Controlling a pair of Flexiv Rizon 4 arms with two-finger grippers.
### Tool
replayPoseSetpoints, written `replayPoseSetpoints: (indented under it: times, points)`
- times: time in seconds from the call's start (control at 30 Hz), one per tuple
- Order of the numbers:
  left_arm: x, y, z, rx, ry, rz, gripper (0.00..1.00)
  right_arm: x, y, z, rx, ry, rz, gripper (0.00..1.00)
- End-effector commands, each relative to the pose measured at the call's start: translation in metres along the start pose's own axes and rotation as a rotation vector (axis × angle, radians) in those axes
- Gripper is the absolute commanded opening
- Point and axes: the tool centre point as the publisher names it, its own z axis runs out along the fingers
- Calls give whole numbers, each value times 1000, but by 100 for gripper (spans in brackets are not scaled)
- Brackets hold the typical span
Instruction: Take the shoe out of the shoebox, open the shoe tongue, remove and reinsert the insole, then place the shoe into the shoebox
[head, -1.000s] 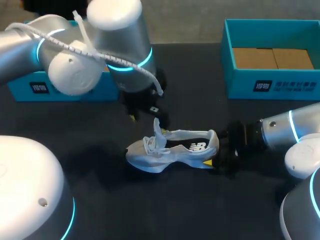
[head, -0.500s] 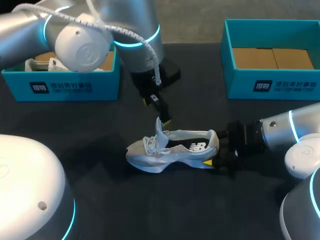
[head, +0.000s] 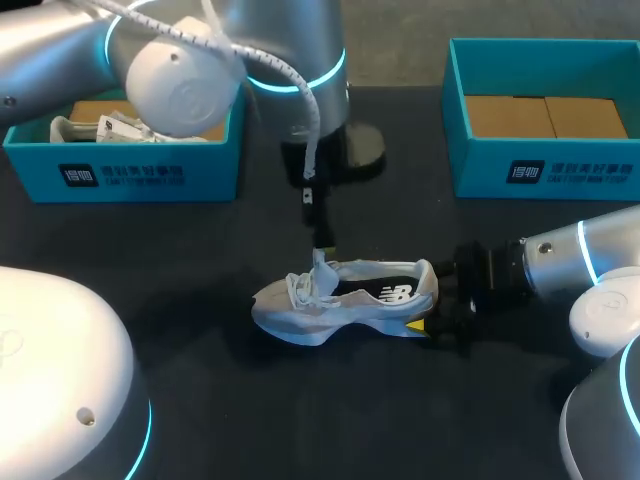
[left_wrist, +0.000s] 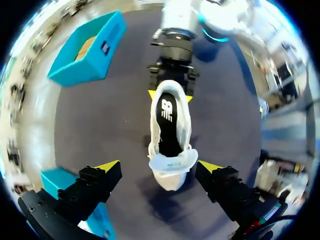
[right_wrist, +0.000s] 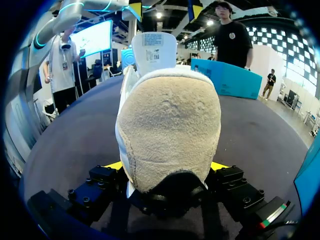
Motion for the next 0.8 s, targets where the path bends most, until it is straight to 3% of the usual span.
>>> replayPoseSetpoints:
  times: [0.03, 0.07, 0.1, 0.13, 0.4, 0.8]
  points:
    - [2, -1, -1, -14, -40, 40, 100, 1, 2, 1, 7, -1, 1, 0]
    - [3, -2, 0, 8, -41, 9, 90, 1, 2, 1, 7, -1, 1, 0]
    - [2, -3, 1, 25, -36, -6, 51, 1, 2, 1, 7, -1, 1, 0]
    - [2, -4, 2, 12, -51, -22, 0, 1, 2, 1, 7, -1, 1, 0]
    - [0, -20, 9, 27, -57, -74, 0, 1, 2, 1, 7, -1, 1, 0]
    - [11, -67, 43, 37, -3, 12, 0, 1, 2, 1, 7, -1, 1, 0]
